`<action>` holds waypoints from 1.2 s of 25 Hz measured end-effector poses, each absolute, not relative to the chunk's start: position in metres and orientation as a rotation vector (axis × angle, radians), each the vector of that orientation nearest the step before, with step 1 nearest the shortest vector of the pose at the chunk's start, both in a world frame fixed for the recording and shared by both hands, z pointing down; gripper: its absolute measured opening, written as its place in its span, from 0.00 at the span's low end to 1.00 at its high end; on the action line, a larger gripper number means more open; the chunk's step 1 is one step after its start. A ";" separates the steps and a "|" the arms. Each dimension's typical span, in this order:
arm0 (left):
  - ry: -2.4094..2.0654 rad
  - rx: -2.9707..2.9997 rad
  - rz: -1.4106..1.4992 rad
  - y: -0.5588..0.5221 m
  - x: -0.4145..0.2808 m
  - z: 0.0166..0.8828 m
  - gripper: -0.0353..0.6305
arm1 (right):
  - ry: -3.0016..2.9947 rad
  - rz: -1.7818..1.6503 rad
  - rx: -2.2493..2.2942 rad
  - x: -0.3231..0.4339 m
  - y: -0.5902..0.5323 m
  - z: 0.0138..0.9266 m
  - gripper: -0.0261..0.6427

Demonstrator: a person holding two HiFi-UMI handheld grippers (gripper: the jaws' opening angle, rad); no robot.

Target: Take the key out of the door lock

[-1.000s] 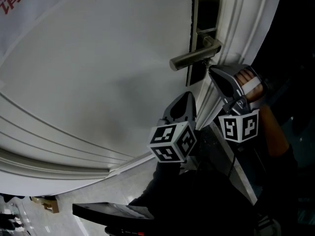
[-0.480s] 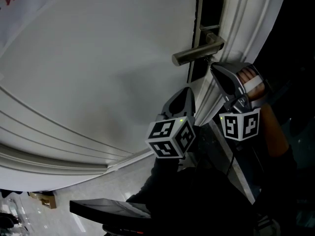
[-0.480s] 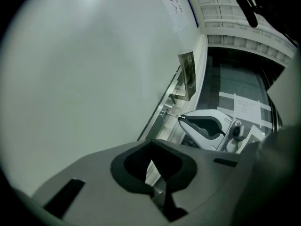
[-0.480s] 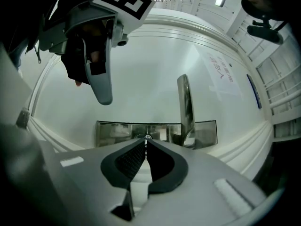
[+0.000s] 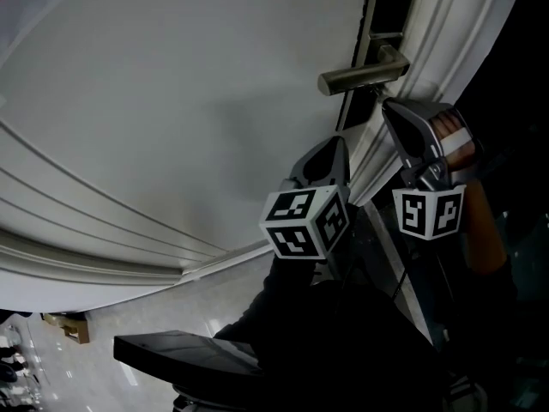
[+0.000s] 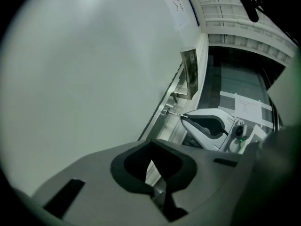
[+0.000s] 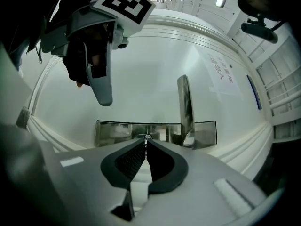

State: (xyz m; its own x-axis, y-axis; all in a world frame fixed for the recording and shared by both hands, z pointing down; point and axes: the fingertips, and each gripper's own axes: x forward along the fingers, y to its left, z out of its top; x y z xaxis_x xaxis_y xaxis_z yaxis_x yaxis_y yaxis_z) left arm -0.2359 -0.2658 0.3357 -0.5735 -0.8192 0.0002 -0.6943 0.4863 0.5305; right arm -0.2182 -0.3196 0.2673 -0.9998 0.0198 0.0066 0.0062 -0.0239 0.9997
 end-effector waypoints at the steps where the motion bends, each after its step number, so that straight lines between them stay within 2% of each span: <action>1: -2.480 1.291 -0.712 -0.266 -0.236 0.336 0.05 | 2.186 2.240 0.027 -0.218 -0.320 0.267 0.06; 30: -2.481 1.288 -0.722 -0.268 -0.245 0.338 0.05 | 2.163 2.225 0.018 -0.218 -0.320 0.269 0.06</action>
State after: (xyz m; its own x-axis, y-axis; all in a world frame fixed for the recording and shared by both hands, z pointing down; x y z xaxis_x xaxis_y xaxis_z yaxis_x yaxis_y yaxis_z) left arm -0.2452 -0.2682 0.3383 -0.5763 -0.8172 -0.0034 -0.6916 0.4855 0.5348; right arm -0.2184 -0.3203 0.2686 -0.9992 0.0352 -0.0185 -0.0194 -0.0280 0.9994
